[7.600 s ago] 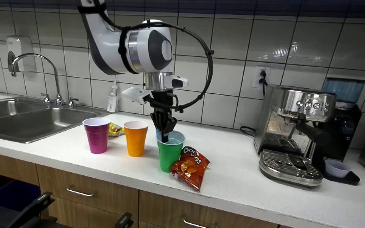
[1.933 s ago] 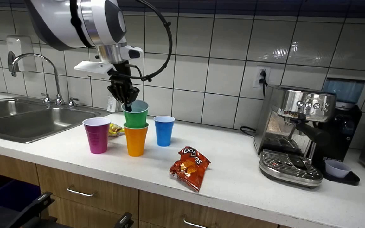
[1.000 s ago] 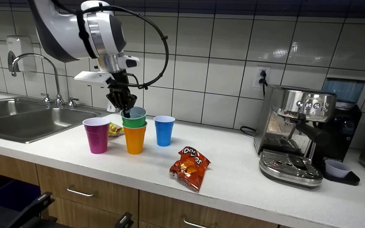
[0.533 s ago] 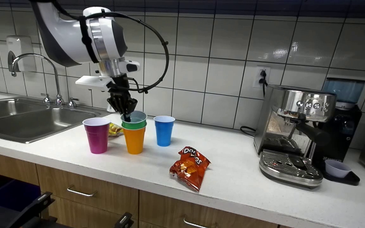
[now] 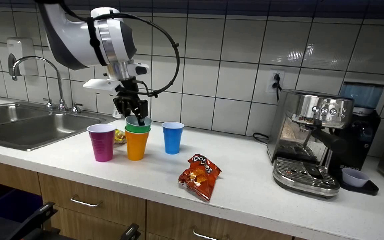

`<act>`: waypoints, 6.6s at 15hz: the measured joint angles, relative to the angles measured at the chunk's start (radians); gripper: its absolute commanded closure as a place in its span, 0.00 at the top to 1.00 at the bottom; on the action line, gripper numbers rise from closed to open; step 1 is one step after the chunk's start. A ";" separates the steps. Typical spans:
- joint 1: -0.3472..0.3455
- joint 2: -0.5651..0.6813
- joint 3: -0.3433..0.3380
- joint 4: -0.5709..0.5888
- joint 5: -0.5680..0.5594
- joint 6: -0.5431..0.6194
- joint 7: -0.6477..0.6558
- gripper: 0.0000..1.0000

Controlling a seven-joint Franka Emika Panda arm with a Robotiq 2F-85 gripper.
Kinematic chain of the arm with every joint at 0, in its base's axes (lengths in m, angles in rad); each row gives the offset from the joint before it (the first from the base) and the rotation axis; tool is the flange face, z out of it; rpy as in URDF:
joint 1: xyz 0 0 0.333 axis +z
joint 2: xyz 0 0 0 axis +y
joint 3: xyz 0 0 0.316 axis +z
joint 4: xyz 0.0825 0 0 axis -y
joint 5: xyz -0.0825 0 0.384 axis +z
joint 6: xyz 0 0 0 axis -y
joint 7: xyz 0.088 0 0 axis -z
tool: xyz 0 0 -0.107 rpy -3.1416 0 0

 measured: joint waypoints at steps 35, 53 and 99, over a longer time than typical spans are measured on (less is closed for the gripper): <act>0.003 -0.037 -0.070 0.007 0.092 0.007 0.001 1.00; 0.003 0.046 -0.122 0.106 -0.023 0.045 0.187 1.00; 0.117 0.398 -0.223 0.543 0.240 -0.188 0.096 0.13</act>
